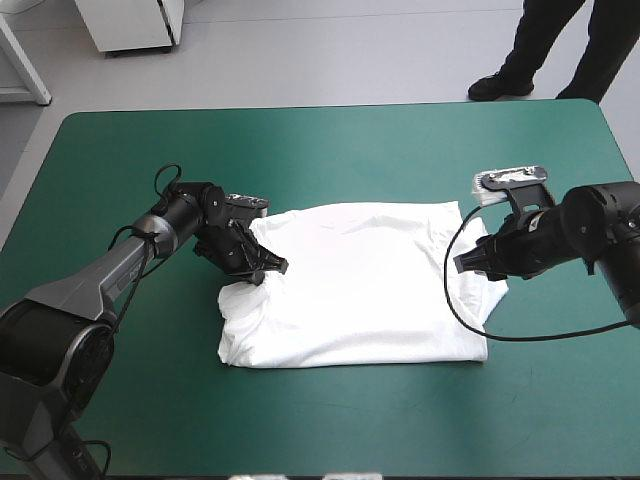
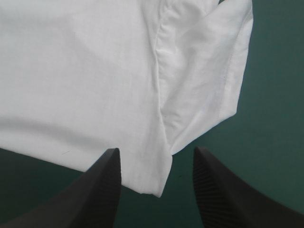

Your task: Fold the cloth

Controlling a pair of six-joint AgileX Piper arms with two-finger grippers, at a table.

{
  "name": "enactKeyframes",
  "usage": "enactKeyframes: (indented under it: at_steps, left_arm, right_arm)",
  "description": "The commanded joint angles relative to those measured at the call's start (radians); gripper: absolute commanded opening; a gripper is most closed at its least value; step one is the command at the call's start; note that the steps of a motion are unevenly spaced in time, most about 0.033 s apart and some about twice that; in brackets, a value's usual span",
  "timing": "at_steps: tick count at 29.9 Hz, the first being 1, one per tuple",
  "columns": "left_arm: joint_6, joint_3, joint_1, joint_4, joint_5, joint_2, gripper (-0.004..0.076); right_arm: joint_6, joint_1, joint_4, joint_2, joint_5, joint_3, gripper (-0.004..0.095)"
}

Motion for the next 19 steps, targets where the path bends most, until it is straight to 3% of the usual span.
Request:
enactKeyframes:
  at_steps: [1,7,10,15,19]
  left_arm:
    - [0.013,-0.051,-0.005,-0.038,0.078,-0.062,0.0109]
    - [0.027,-0.101,-0.005,-0.04,0.176,-0.102,0.0376]
    - [0.027,-0.116,-0.005,-0.04,0.195,-0.145,0.0459]
    - [0.027,-0.122,-0.005,-0.046,0.236,-0.247,0.0477]
    - [0.025,-0.122,-0.007,-0.046,0.236,-0.345,0.0477]
  right_arm:
    - [-0.007,0.001,-0.033,-0.027,-0.032,-0.031,0.0459]
    - [0.02,0.001,-0.072,-0.025,-0.066,-0.031,0.0459]
    - [0.05,0.001,-0.075,-0.023,-0.099,-0.031,0.0459]
    - [0.081,0.001,-0.084,-0.007,-0.138,-0.031,0.0459]
    - [0.14,0.001,-0.165,0.043,-0.149,-0.031,0.0482]
